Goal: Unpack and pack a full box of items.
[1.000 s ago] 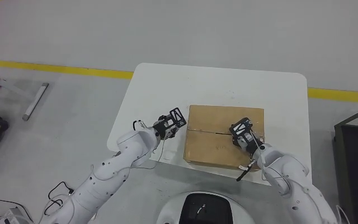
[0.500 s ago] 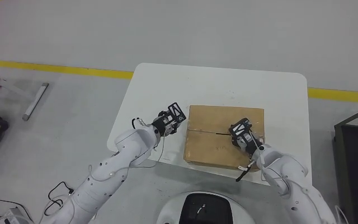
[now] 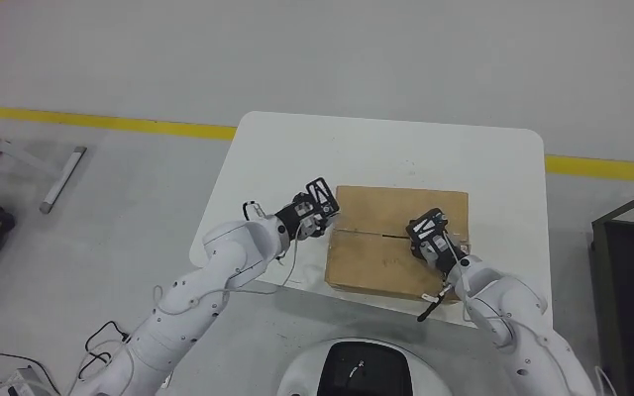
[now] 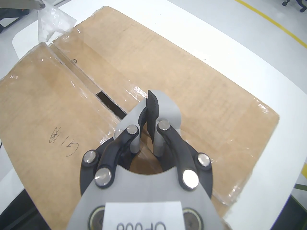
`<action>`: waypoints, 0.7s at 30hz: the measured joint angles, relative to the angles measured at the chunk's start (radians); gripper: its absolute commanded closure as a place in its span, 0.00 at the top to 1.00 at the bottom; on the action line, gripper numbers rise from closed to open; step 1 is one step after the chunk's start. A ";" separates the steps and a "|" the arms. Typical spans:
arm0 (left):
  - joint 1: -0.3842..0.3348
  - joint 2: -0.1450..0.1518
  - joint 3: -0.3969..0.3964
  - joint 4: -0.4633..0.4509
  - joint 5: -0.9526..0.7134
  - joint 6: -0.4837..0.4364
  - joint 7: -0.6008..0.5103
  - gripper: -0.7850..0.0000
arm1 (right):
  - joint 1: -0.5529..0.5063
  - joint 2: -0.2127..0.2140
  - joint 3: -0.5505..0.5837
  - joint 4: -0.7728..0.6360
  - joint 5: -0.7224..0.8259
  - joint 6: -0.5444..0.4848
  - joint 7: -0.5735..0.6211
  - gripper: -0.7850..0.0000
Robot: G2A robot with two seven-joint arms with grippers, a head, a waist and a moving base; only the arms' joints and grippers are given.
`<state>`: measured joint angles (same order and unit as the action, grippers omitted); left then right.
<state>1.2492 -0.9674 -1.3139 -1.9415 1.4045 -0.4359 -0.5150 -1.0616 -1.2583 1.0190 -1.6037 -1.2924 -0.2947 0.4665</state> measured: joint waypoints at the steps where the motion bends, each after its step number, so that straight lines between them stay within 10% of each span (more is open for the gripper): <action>1: -0.003 0.000 0.002 -0.007 -0.004 -0.008 0.002 0.61 | -0.001 0.000 -0.001 -0.001 0.000 0.001 0.001 0.00; 14: -0.019 0.000 0.000 -0.091 0.032 -0.081 -0.041 0.72 | -0.002 -0.006 -0.005 0.001 0.006 -0.003 0.006 0.00; 21: 0.100 0.016 -0.131 -0.082 0.025 -0.085 -0.123 0.36 | 0.003 -0.009 -0.006 0.016 0.010 -0.009 0.002 0.00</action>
<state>1.3496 -0.9518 -1.4453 -2.0233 1.4297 -0.5213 -0.6379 -1.0587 -1.2670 1.0133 -1.5873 -1.2828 -0.3041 0.4680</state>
